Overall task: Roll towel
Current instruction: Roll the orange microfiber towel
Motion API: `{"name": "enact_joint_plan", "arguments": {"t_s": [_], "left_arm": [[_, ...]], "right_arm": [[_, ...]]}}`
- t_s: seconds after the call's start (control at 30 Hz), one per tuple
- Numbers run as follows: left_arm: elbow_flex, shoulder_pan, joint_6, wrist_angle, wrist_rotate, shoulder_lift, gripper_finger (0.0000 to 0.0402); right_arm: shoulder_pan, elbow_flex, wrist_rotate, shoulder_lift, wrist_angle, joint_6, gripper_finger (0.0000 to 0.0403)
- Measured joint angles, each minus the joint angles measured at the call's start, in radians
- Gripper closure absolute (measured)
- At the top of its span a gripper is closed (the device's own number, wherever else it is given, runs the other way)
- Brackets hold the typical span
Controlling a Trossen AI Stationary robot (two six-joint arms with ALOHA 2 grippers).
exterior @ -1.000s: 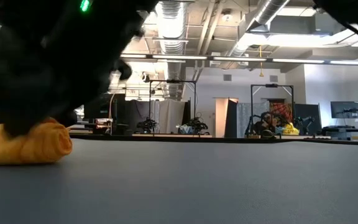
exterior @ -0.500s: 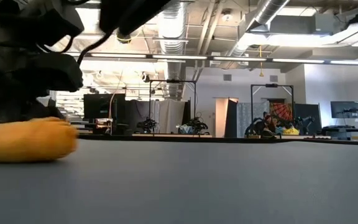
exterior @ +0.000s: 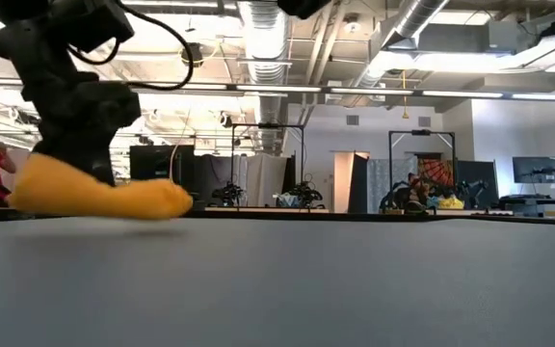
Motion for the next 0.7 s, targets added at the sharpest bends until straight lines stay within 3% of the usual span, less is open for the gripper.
{"name": "enact_joint_plan", "arguments": {"t_s": [0.17, 0.27, 0.47, 0.57, 0.7], "left_arm": [[-0.013, 0.068, -0.12, -0.116, -0.07, -0.111, 0.04], [-0.074, 0.066, -0.311, -0.134, -0.065, -0.15, 0.04], [-0.23, -0.03, -0.625, 0.144, -0.042, -0.16, 0.0394], [-0.272, -0.049, -0.655, 0.288, -0.095, -0.16, 0.0394], [-0.262, -0.048, -0.589, 0.303, -0.162, -0.165, 0.0393]], "right_arm": [[0.012, 0.0, 0.0, 0.0, -0.016, 0.028, 0.0304], [0.017, 0.0, -0.001, 0.0, -0.011, 0.03, 0.0304], [0.023, 0.0, -0.002, 0.0, 0.0, 0.031, 0.0304], [0.028, 0.0, -0.002, 0.0, 0.003, 0.031, 0.0304], [0.031, 0.0, -0.004, 0.0, 0.007, 0.031, 0.0304]]}}
